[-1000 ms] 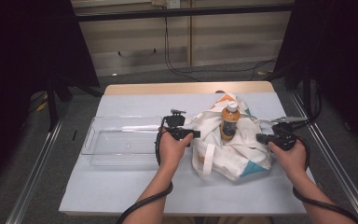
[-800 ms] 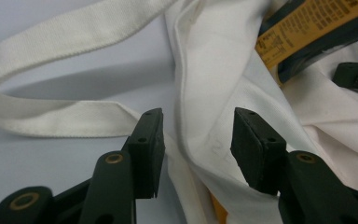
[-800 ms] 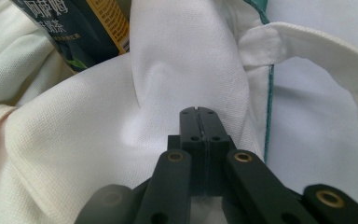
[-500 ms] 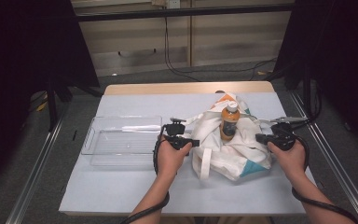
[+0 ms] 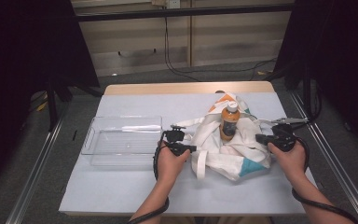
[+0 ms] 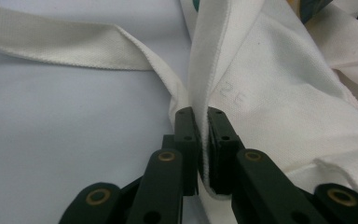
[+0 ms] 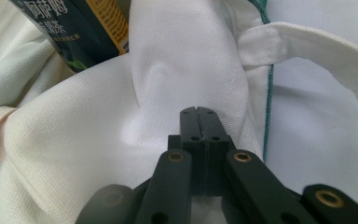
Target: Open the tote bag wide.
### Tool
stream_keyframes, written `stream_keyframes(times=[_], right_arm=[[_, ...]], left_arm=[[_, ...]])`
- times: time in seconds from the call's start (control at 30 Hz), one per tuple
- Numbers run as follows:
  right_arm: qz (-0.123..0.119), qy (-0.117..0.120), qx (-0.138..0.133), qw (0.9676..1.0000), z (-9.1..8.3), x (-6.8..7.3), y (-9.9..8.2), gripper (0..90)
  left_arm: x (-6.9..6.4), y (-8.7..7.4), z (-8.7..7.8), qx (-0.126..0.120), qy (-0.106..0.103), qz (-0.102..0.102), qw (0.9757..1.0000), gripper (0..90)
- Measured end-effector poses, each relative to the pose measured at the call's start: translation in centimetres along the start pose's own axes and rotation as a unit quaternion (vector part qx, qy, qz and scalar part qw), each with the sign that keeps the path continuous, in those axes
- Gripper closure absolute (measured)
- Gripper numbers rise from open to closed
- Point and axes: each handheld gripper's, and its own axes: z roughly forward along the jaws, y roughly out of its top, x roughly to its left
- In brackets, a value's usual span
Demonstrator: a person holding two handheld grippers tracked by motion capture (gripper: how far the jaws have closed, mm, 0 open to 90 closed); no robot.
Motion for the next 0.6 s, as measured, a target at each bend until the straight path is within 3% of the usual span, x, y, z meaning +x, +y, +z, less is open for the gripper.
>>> stream_keyframes(times=[0.2, 0.43, 0.6], right_arm=[[-0.002, 0.0, 0.003, 1.0, -0.1, 0.0, 0.2, 89.9], [-0.004, -0.001, 0.008, 1.0, -0.2, 0.2, 0.5, 88.2], [-0.007, 0.0, 0.009, 0.9999, -0.1, 0.3, 0.9, 87.9]], left_arm=[[-0.1, 0.3, 0.1, 0.005, 0.004, 0.006, 1.0, 83.9], [-0.2, 1.2, -0.9, -0.016, 0.003, 0.01, 0.9998, 68.6], [-0.6, 2.2, -1.3, -0.021, -0.006, 0.009, 0.9997, 65.6]])
